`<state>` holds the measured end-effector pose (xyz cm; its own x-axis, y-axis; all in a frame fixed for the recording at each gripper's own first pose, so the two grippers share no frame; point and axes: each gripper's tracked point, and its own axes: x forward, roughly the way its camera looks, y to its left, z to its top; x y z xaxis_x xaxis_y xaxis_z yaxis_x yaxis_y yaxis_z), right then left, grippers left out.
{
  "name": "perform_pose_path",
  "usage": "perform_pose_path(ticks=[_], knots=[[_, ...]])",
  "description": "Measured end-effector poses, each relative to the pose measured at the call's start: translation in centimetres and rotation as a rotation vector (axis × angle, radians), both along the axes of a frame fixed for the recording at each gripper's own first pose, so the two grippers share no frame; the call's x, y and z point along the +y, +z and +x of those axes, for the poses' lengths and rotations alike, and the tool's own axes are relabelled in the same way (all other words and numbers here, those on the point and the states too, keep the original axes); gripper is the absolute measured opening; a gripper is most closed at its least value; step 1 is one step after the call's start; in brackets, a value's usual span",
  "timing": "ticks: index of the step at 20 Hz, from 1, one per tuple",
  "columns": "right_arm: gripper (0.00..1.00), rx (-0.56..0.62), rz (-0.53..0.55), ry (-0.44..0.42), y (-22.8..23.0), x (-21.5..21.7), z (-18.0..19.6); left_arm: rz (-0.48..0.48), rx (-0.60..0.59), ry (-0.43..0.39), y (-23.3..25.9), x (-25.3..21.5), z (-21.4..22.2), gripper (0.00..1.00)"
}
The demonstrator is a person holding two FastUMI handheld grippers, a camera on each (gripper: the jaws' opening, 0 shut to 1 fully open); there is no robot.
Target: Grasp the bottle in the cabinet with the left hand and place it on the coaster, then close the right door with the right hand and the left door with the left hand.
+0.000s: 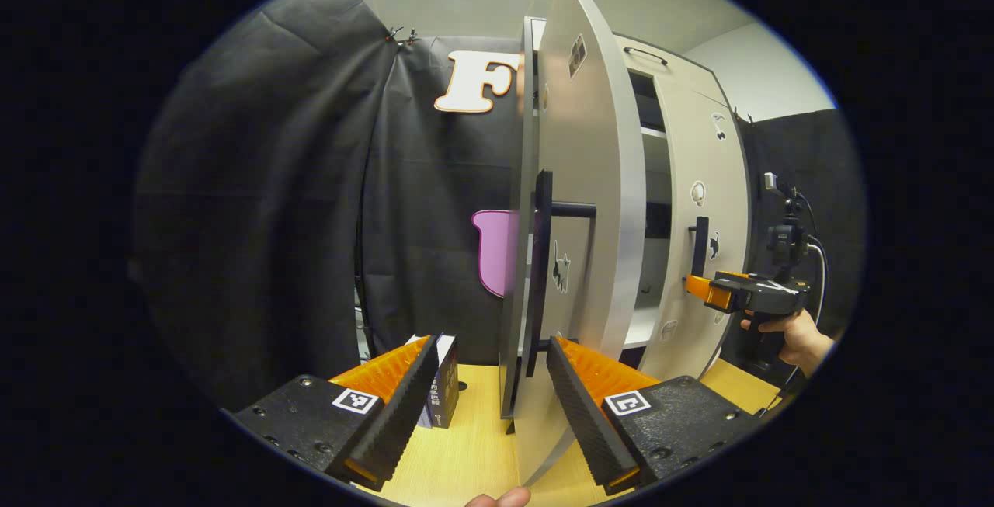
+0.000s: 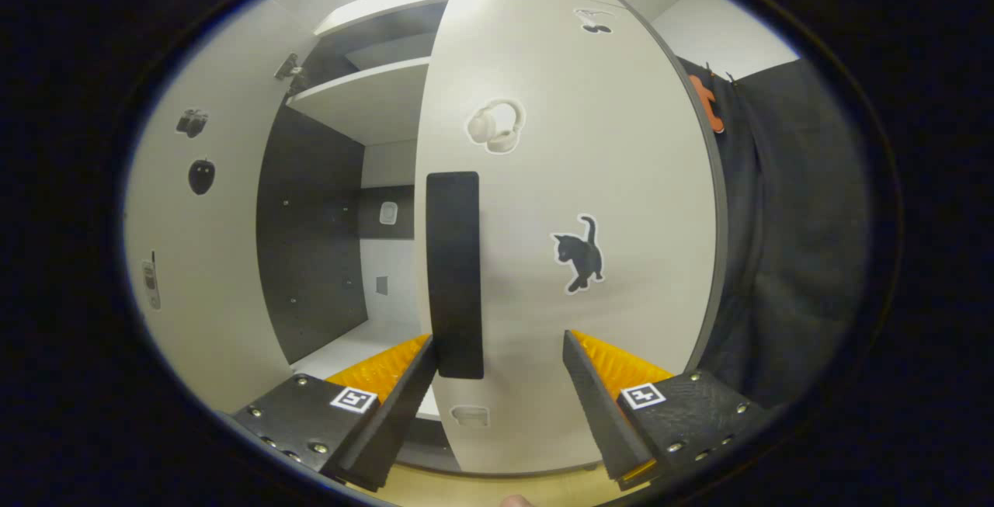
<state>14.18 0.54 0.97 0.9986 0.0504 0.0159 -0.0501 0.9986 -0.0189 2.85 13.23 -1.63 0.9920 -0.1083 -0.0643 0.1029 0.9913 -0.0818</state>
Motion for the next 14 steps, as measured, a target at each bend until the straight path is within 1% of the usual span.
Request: perform_pose_path(ticks=[4,7,8,9,12,14], knots=[[0.98,0.009,0.023,-0.005,0.0,-1.5,-2.7,0.028,-0.01,-0.032,0.3,-1.8,-0.4,0.9],[0.97,0.005,0.058,-0.014,0.4,-3.0,-4.8,-0.001,-0.002,-0.085,0.0,-3.9,-0.1,0.9],[0.97,0.006,0.069,-0.016,0.5,-3.5,-5.3,-0.012,-0.001,-0.104,0.0,-4.7,-0.1,0.86],[0.97,0.006,0.077,-0.019,0.6,-4.0,-5.8,-0.021,0.0,-0.118,0.0,-5.5,-0.1,0.9],[0.99,0.009,0.084,-0.036,0.6,-5.7,-7.2,-0.016,-0.014,-0.142,0.3,-7.1,0.2,0.9],[0.97,0.019,0.099,-0.042,0.4,-6.5,-8.0,-0.018,-0.021,-0.151,0.3,-7.8,0.4,0.9]])
